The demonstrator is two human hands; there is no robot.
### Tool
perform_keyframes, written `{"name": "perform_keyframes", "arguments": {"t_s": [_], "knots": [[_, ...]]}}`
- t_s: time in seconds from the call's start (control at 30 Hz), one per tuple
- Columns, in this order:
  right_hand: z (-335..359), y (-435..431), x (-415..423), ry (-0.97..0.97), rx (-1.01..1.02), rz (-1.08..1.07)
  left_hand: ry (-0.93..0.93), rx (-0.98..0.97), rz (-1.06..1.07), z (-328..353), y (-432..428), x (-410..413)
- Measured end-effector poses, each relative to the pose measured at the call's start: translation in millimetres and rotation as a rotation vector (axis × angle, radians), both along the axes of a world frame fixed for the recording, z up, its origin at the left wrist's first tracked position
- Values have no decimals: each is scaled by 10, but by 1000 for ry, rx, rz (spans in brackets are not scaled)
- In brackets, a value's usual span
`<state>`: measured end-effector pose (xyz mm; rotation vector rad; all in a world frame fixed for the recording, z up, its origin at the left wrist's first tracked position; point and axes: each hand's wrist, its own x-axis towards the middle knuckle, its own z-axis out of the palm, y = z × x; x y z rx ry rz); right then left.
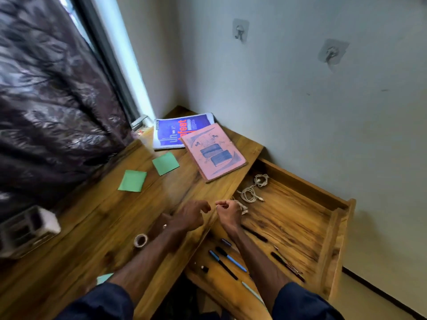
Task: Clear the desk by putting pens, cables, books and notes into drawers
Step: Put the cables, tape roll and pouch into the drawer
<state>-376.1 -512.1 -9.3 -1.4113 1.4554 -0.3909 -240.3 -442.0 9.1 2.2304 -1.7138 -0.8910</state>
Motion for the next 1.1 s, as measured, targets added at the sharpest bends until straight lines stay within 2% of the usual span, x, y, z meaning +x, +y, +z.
{"name": "perform_keyframes", "arguments": {"t_s": [0.37,0.5,0.67,0.83,1.0,1.1], "knots": [[-126,1026,529,23,-183,369,83,-219,523,2,1289,509],[-155,1298,642,14,-325,463,85,-236,626,-95,1637,658],[-125,1423,823,-55,-369,536,78,-194,766,-183,1823,860],[-188,1384,841,57,-312,589,6,-81,739,-303,1926,1006],[-242,1235,898,250,-371,551,-77,37,594,-418,1845,992],[-237,1133,993,334,-349,693,-73,40,569,-475,1751,968]]}}
